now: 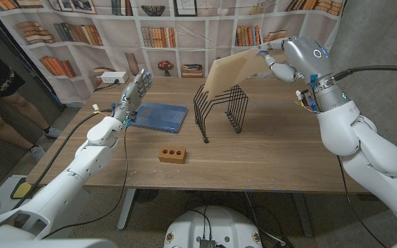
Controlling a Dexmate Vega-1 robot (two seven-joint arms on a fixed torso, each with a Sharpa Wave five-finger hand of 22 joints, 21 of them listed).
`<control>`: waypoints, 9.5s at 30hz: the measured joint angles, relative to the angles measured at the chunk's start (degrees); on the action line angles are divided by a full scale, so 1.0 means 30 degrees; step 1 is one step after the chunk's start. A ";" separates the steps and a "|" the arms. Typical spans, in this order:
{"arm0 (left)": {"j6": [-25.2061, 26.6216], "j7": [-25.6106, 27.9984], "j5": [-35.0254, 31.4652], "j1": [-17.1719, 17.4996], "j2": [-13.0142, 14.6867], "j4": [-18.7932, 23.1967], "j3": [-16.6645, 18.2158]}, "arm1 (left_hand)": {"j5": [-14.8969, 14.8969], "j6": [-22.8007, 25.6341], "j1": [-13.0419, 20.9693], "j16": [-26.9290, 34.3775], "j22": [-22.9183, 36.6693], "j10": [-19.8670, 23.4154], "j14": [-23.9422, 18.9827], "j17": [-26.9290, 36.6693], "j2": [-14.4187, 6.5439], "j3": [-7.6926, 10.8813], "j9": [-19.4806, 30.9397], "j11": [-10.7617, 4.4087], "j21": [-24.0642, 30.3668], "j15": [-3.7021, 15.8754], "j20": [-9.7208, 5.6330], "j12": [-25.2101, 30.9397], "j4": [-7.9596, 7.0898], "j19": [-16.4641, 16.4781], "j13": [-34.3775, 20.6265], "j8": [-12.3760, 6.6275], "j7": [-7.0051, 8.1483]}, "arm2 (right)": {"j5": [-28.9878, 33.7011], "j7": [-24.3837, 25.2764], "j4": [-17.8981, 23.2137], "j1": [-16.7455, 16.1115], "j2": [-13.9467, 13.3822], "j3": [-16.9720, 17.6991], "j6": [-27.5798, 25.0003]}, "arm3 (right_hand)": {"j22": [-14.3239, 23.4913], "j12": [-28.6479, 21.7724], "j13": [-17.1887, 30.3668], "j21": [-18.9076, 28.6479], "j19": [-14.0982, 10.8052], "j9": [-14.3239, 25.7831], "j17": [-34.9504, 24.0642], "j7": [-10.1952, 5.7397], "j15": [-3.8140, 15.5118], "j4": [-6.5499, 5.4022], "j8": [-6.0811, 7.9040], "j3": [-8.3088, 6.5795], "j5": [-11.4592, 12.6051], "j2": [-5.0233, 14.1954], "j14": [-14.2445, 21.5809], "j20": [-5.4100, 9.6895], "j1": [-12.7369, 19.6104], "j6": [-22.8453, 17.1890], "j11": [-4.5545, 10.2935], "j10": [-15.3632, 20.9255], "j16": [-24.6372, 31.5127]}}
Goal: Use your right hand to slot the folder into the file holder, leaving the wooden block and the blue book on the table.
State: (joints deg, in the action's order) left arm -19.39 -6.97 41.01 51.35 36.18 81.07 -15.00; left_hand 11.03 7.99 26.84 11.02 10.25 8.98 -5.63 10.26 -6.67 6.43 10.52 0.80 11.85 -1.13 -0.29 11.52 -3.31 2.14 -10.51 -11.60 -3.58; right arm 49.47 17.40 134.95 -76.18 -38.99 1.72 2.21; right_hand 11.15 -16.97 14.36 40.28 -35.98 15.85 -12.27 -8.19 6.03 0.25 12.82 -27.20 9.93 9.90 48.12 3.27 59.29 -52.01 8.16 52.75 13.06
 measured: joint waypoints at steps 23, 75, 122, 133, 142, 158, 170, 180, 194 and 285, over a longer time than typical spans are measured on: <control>0.0162 -0.0177 -0.0104 -0.0390 -0.0121 -0.0164 -0.0274 | 0.0000 0.0000 0.0000 0.0000 0.0000 -0.0002 0.0000 0.0000 0.0000 -0.0057 0.0000 -0.0001 0.0000 0.0000 -0.0001 0.0000 -0.0057 -0.0001 -0.0001 0.0000 0.0000 | 0.1273 0.2791 0.0672 -0.2536 -0.0222 0.0377 -0.1208 | -0.0078 -0.0079 0.0056 0.0079 -0.0001 0.0082 -0.0044 -0.0001 -0.0034 0.0080 0.0060 -0.0080 0.0000 0.0074 0.0034 0.0001 -0.0074 0.0012 0.0039 0.0112 0.0000; -0.0069 -0.0696 0.0179 -0.0433 -0.0110 -0.0710 -0.0104 | 0.0000 0.0000 0.0000 0.0000 0.0000 -0.0003 0.0000 0.0000 0.0000 -0.0111 0.0000 -0.0002 0.0000 0.0000 -0.0002 0.0000 -0.0111 -0.0002 0.0000 0.0000 0.0000 | 0.1297 0.2891 0.1016 -0.2991 -0.0052 -0.0610 -0.2108 | -0.0073 -0.0024 0.0000 0.0221 -0.0001 0.0009 -0.0039 -0.0096 0.0024 0.0184 0.0015 -0.0184 -0.0001 0.0070 0.0114 0.0001 -0.0281 -0.0100 0.0048 0.0309 0.0000; 0.0066 -0.0519 0.0097 -0.0276 -0.0093 -0.0338 -0.0255 | 0.0001 -0.0001 0.0196 0.0000 0.0000 -0.0003 0.0000 0.0000 -0.0196 -0.0190 0.0000 -0.0002 0.0000 0.0000 -0.0002 0.0000 -0.0029 -0.0002 -0.0001 0.0000 0.0000 | -0.1116 0.1956 0.0627 -0.3754 0.0167 0.1708 0.1372 | -0.0163 -0.0524 0.0323 0.0886 -0.0438 0.1096 0.0006 -0.0117 0.0273 0.1003 0.0678 -0.0579 0.1073 -0.0268 0.1086 0.0040 -0.1141 -0.0635 0.0117 0.1252 -0.0001; 0.0005 -0.0471 0.0281 -0.0040 -0.0134 -0.0423 -0.0112 | 0.0001 0.0000 0.0142 0.0000 0.0001 -0.0003 0.0000 0.0000 -0.0142 -0.0189 0.0000 -0.0002 0.0000 0.0000 -0.0003 0.0000 -0.0029 -0.0002 0.0000 0.0000 0.0000 | -0.1078 0.0296 0.0855 -0.3040 -0.0076 0.1454 0.0928 | -0.0161 -0.0522 0.0410 0.0886 -0.0403 0.1241 -0.0046 -0.0150 0.0273 0.1002 0.0794 -0.0579 0.1074 -0.0269 0.1087 0.0076 -0.1195 -0.0603 0.0115 0.1251 -0.0001; -0.0163 -0.0599 0.0433 0.0004 -0.0276 -0.0761 -0.0068 | 0.0001 0.0000 0.0143 0.0000 0.0000 -0.0004 0.0000 0.0000 -0.0143 -0.0189 0.0000 -0.0002 0.0000 0.0000 -0.0002 0.0000 -0.0030 -0.0002 -0.0001 0.0000 0.0000 | -0.1061 -0.1103 0.1080 -0.2257 -0.0543 0.1134 0.0465 | -0.0160 -0.0521 0.0449 0.0886 -0.0404 0.1331 -0.0043 -0.0150 0.0273 0.1002 0.0793 -0.0579 0.1143 -0.0278 0.1088 0.0075 -0.1294 -0.0602 0.0115 0.1250 -0.0001; -0.0425 -0.0857 0.0573 -0.0048 -0.0484 -0.1193 -0.0063 | 0.0001 0.0000 0.0144 0.0000 0.0000 -0.0004 0.0000 0.0000 -0.0144 -0.0189 0.0000 -0.0003 0.0001 0.0000 -0.0002 0.0000 -0.0029 -0.0002 0.0000 0.0000 0.0000 | -0.1780 -0.3290 0.1425 -0.1095 -0.1426 0.0956 0.0003 | -0.0159 -0.0518 0.0504 0.0886 -0.0406 0.1504 -0.0042 -0.0152 0.0273 0.1134 0.0891 -0.0604 0.1148 -0.0253 0.1088 0.0075 -0.1405 -0.0601 0.0047 0.1318 -0.0001; -0.0431 -0.0853 0.0504 -0.0074 -0.0460 -0.1187 -0.0062 | 0.0001 0.0000 0.0145 0.0000 0.0000 -0.0004 0.0001 0.0000 -0.0144 -0.0189 0.0000 -0.0002 0.0000 0.0000 -0.0002 0.0000 -0.0030 -0.0002 0.0000 0.0000 0.0000 | -0.2813 -0.5168 0.1208 0.0737 -0.2382 0.0098 -0.0309 | -0.0158 -0.0635 0.0575 0.0886 -0.0407 0.1594 -0.0041 -0.0102 0.0273 0.1212 0.0977 -0.0683 0.1215 -0.0244 0.1089 0.0074 -0.1416 -0.0650 0.0047 0.1318 0.0000; -0.0428 -0.0759 0.0404 -0.0119 -0.0189 -0.0891 0.0019 | 0.0001 0.0000 0.0145 0.0000 0.0000 -0.0004 0.0000 0.0000 -0.0144 -0.0188 0.0000 -0.0002 0.0000 0.0000 -0.0002 0.0000 -0.0030 -0.0002 -0.0001 0.0000 0.0000 | -0.2880 -0.6597 0.1142 0.2193 -0.3237 -0.1010 -0.1340 | -0.0158 -0.0629 0.0591 0.0886 -0.0408 0.1594 -0.0040 -0.0101 0.0273 0.1213 0.0976 -0.0683 0.1214 -0.0197 0.1089 0.0074 -0.1470 -0.0651 -0.0057 0.1422 -0.0001; -0.0301 -0.0761 0.0207 -0.0325 0.0029 -0.0568 0.0044 | 0.0001 0.0000 0.0145 0.0000 0.0000 -0.0004 0.0000 0.0000 -0.0145 -0.0188 0.0000 -0.0002 0.0000 0.0000 -0.0002 0.0000 -0.0029 -0.0002 -0.0001 0.0000 0.0000 | -0.3442 -0.8247 0.1025 0.4344 -0.4292 -0.2784 -0.2262 | -0.0158 -0.0614 0.0588 0.0886 -0.0408 0.1503 -0.0038 -0.0099 0.0273 0.1319 0.0941 -0.0789 0.1212 -0.0226 0.1089 0.0074 -0.1588 -0.0653 -0.0056 0.1421 0.0000; -0.0223 0.0158 0.0216 0.0860 0.0378 0.0561 0.0536 | 0.0001 0.0000 0.0146 0.0000 0.0000 -0.0004 0.0000 0.0000 -0.0146 -0.0265 0.0000 -0.0002 0.0000 0.0000 -0.0002 0.0000 -0.0107 -0.0002 -0.0001 0.0000 0.0000 | -0.5768 -0.8317 -0.2528 0.8718 -0.6395 -0.8030 -0.2698 | -0.0255 -0.0595 0.0517 0.0982 -0.0235 0.1349 -0.0127 -0.0019 0.0208 0.1767 0.0376 -0.1025 0.1269 -0.0305 0.0954 0.0039 -0.2268 -0.1004 -0.0054 0.1419 0.0000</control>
State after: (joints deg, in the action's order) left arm -20.06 -6.49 41.66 53.93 37.31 82.76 -13.40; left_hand 11.03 7.99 27.28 11.02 10.25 8.96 -5.63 10.26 -7.11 5.63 10.52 0.80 11.85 -1.13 -0.30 11.51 -3.63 2.13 -10.52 -11.60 -3.58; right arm 32.16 -7.56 127.36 -50.03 -58.18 -22.37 -5.88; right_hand 10.39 -18.76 15.91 43.23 -36.69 19.89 -12.65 -8.25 6.65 5.55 13.94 -30.27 13.74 8.99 50.98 3.38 52.49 -55.02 8.00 57.01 13.06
